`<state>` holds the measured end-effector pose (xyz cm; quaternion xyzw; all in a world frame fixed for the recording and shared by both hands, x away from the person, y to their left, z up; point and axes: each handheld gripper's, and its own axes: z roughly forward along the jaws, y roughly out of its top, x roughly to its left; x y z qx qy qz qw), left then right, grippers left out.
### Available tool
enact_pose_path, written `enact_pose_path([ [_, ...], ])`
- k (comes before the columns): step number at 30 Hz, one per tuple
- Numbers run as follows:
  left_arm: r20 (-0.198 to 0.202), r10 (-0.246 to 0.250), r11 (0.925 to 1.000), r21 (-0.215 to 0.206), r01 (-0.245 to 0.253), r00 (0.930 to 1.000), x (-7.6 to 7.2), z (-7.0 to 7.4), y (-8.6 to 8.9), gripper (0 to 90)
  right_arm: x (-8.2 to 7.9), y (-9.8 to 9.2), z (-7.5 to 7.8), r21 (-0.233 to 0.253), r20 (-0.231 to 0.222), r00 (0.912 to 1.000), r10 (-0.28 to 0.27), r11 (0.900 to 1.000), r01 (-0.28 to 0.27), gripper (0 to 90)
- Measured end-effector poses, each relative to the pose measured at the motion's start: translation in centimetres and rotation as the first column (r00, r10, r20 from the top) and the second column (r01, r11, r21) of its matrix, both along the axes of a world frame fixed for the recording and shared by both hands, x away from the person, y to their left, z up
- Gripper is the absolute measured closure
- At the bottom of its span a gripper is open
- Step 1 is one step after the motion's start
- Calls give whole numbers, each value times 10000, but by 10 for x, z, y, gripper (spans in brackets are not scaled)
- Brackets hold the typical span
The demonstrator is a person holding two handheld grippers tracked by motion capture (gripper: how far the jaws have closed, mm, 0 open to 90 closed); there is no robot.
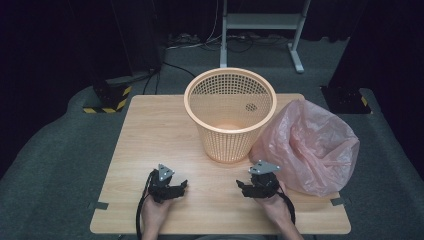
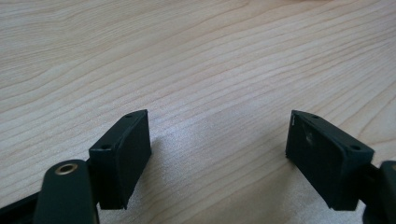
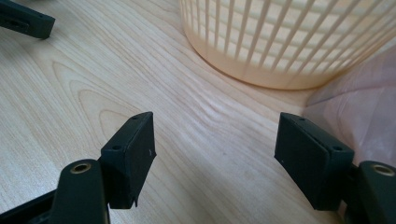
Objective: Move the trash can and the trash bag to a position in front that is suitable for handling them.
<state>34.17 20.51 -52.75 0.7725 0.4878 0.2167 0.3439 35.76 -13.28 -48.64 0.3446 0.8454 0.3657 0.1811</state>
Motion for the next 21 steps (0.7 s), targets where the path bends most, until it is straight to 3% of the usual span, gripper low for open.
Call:
enact_pose_path([
  [11, 7, 0, 10000, -1, 0, 10000, 0, 0, 0, 222, 1, -1, 9, 104, 77, 9999, 73, 9999, -74, 291],
  [21, -3, 40, 10000, -19, -40, 10000, 0, 0, 0, 222, 2, -3, 8, 125, -82, 9999, 65, 9999, -64, 292],
])
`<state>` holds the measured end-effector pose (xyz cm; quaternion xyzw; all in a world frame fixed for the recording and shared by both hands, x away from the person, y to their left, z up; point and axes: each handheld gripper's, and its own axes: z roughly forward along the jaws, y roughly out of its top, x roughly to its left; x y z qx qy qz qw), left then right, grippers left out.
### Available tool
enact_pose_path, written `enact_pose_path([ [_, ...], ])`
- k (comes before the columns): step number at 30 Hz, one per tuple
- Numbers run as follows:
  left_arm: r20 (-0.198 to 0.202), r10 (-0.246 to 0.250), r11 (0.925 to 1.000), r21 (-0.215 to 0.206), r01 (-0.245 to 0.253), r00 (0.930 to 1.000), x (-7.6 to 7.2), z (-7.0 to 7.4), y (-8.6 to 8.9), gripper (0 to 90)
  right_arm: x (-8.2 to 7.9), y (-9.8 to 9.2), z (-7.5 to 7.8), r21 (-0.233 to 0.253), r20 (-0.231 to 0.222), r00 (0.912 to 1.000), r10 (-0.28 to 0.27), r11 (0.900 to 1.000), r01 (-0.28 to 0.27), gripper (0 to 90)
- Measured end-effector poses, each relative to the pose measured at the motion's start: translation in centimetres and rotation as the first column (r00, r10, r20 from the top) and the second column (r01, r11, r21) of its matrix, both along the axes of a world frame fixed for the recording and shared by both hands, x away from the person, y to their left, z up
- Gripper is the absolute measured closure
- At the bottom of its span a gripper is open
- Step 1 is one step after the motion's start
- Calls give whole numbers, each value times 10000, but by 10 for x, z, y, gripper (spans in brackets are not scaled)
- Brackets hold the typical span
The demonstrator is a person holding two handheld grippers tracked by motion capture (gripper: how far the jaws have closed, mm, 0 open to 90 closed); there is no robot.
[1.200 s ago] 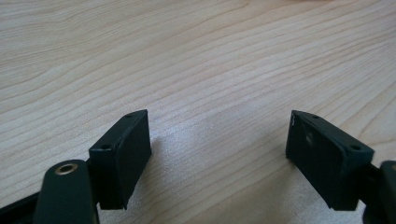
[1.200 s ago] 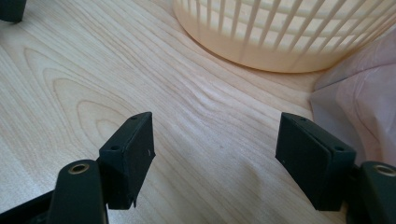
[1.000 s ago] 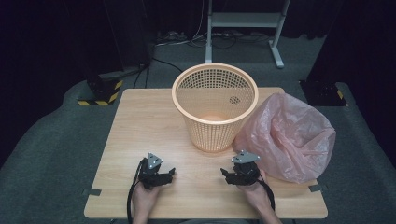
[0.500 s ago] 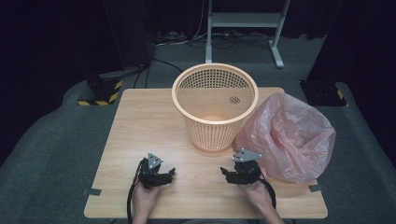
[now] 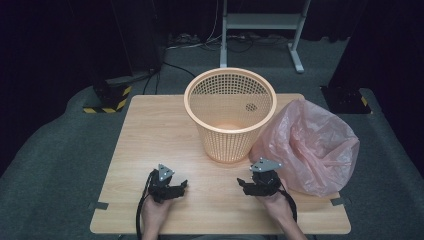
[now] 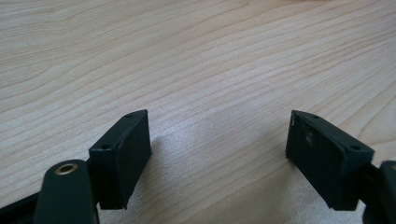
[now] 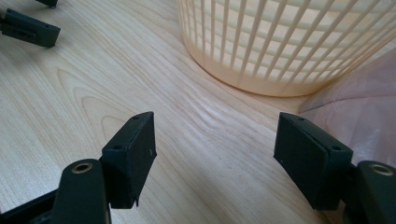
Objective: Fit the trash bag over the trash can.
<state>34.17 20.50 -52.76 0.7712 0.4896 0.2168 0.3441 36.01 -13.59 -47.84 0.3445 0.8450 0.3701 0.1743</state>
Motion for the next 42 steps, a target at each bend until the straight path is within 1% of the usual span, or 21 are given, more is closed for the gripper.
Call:
enact_pose_path([
  [4, 6, 1, 10000, 2, -1, 10000, 0, 0, 0, 222, 0, 0, 1, -3, 79, 10000, 20, 10000, -20, 293],
  [7, 6, -27, 10000, 20, 27, 10000, 0, 0, 0, 222, 0, -1, 2, 132, 12, 10000, -78, 9999, 77, 293],
  [10, 8, -45, 10000, 23, 45, 10000, 0, 0, 0, 222, -1, 0, 3, 184, -18, 10000, -60, 9998, 60, 293],
  [13, 4, -36, 10000, 10, 36, 10000, 0, 0, 0, 222, -1, 2, 6, 54, 70, 10000, -25, 10000, 24, 293],
  [16, 6, -45, 10000, -2, 45, 10000, 0, 0, 0, 222, -1, 2, 11, 195, 121, 9999, 32, 9998, -34, 293],
  [18, 9, -58, 10000, 9, 58, 10000, 0, 0, 0, 221, -1, 1, 14, 218, 315, 9995, 61, 9997, -68, 296],
  [20, 11, -52, 10000, 19, 52, 10000, 0, 0, 0, 221, 0, -1, 14, 181, 388, 9992, 43, 9998, -50, 297],
  [24, 3, -31, 10000, 33, 31, 10000, 0, 0, 0, 217, 2, -7, 16, 403, 323, 9995, -67, 9992, 54, 301],
  [28, 4, -28, 10000, 31, 28, 10000, 0, 0, 0, 217, 2, -10, 18, 367, 291, 9996, -69, 9993, 58, 302],
  [42, 3, -31, 10000, 33, 31, 10000, 0, 0, 0, 217, 2, -18, 29, 643, 363, 9992, -178, 9978, 154, 303],
])
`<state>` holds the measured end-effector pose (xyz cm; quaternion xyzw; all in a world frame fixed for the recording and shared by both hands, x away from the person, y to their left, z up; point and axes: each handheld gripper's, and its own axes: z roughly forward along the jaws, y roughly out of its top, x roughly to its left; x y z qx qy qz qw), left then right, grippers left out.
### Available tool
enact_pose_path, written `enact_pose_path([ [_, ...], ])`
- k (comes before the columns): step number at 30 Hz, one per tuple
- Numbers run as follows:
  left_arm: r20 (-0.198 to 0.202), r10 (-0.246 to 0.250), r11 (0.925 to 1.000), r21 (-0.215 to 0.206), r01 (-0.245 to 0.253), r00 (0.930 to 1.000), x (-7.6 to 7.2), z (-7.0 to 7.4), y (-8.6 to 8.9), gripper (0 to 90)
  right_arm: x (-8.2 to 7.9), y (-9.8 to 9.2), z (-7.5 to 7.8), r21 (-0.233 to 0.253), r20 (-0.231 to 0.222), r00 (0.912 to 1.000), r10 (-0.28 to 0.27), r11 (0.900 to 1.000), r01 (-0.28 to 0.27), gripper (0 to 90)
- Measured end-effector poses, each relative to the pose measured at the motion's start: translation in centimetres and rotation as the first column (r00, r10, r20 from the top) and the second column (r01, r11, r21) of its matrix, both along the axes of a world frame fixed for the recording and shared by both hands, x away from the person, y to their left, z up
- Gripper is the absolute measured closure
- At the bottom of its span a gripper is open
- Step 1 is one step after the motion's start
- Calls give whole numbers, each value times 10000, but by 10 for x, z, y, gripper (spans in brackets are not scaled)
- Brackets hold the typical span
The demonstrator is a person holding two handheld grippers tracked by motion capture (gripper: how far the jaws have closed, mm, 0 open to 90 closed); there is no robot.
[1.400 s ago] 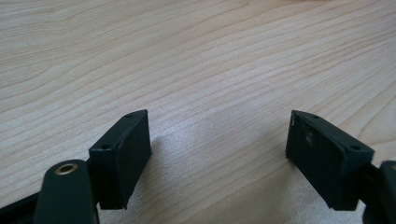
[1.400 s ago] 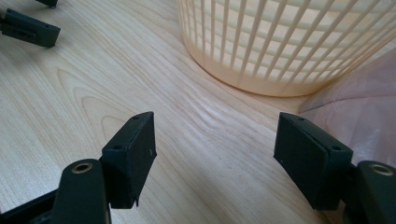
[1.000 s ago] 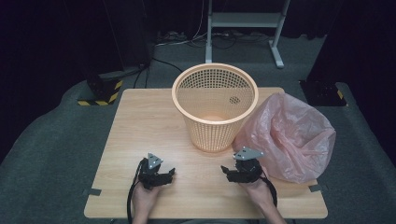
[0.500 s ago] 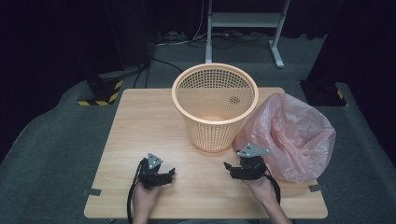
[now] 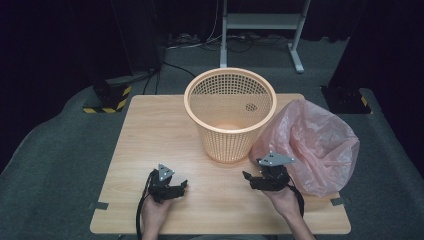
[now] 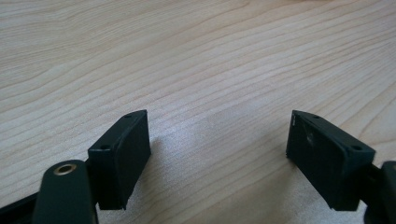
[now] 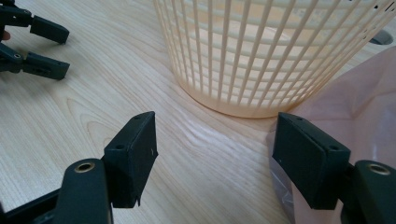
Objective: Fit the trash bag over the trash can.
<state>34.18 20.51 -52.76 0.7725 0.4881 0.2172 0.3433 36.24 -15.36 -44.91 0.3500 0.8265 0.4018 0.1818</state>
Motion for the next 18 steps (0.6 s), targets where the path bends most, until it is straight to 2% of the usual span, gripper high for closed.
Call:
enact_pose_path([
  [18, 1, -2, 10000, -7, 2, 10000, 0, 0, 0, 218, 2, -6, 14, 242, 81, 10000, -48, 9997, 46, 306],
])
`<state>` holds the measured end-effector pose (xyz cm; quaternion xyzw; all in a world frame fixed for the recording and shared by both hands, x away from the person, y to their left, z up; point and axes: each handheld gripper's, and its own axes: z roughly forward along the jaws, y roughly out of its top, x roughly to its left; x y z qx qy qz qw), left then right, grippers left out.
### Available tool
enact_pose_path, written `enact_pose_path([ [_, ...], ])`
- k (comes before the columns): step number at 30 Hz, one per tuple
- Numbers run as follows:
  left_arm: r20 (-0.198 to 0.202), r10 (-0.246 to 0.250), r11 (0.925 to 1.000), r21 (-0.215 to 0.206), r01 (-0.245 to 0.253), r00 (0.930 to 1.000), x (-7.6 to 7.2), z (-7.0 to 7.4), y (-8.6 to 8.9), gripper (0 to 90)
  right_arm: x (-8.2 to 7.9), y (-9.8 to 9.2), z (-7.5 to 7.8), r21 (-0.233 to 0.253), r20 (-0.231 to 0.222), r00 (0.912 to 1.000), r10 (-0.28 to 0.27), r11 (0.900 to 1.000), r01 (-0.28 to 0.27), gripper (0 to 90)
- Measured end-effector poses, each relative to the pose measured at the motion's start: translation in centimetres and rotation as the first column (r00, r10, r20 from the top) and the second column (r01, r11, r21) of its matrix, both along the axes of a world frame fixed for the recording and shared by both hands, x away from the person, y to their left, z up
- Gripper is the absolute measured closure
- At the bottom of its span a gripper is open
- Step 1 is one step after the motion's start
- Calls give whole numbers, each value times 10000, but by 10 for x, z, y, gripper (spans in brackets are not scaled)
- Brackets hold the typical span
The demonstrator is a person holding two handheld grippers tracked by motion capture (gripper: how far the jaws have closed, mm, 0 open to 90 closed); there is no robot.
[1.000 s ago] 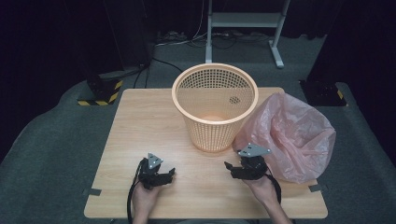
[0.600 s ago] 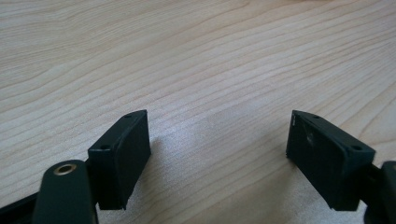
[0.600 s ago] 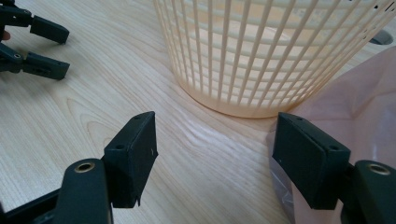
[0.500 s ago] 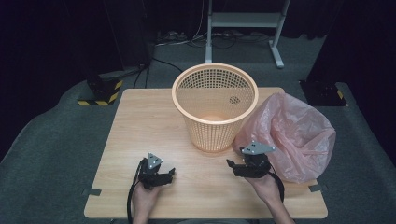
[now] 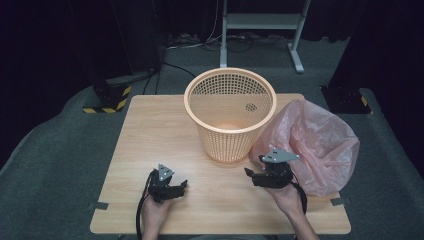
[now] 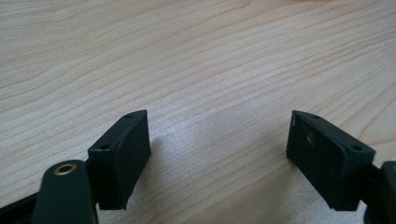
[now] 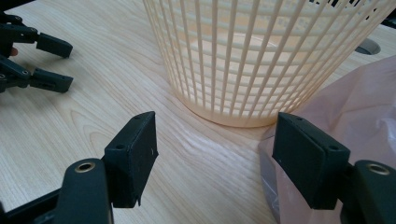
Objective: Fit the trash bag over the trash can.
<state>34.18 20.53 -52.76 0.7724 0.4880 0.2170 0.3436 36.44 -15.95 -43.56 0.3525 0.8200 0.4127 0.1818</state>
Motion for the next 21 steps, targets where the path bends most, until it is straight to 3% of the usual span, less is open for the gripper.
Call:
enact_pose_path([
  [21, -5, 12, 10000, -19, -12, 10000, 0, 0, 0, 217, 0, -11, 16, 411, 232, 9997, 99, 9991, -108, 307],
])
